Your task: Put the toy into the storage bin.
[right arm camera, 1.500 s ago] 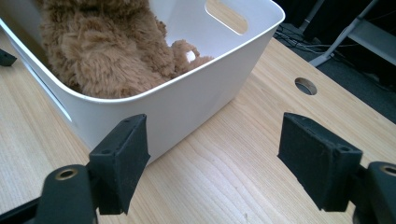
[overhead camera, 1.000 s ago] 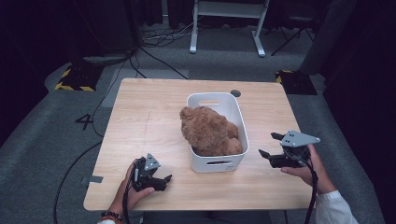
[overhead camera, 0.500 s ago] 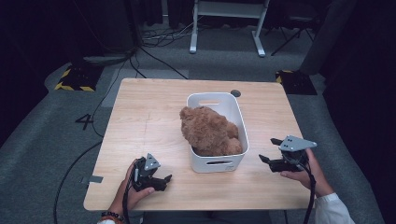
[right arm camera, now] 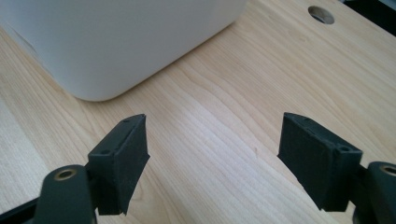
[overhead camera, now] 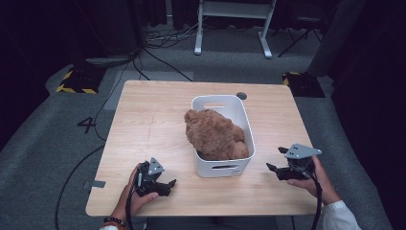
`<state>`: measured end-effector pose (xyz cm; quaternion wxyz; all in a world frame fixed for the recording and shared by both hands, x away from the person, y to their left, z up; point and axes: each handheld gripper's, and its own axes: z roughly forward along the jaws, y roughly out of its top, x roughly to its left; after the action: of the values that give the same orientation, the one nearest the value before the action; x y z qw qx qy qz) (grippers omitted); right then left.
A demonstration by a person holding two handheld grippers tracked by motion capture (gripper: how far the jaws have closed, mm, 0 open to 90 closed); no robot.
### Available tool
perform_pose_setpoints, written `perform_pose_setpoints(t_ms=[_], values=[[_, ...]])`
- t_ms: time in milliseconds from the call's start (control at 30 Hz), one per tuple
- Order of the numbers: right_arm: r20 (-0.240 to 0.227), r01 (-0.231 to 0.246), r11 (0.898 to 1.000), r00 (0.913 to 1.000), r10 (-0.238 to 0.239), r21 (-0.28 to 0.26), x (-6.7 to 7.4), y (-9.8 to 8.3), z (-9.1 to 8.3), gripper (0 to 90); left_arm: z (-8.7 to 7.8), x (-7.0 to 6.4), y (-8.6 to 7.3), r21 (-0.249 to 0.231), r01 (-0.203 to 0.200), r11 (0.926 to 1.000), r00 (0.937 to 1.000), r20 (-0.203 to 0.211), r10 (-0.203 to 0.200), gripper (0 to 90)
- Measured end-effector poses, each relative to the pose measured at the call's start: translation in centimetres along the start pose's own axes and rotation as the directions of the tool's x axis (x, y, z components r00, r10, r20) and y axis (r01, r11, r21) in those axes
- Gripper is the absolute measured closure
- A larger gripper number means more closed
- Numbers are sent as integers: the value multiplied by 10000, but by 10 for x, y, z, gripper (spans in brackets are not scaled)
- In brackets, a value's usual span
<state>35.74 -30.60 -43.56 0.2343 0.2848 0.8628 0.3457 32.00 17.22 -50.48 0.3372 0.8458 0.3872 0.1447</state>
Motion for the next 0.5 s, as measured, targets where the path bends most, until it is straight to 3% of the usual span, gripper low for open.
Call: perform_pose_setpoints(t_ms=[500], values=[[-157,-332,9988,9993,338,354,2,-27,3,243,0,0,0,0,1,10000,10000,1,-1,134]])
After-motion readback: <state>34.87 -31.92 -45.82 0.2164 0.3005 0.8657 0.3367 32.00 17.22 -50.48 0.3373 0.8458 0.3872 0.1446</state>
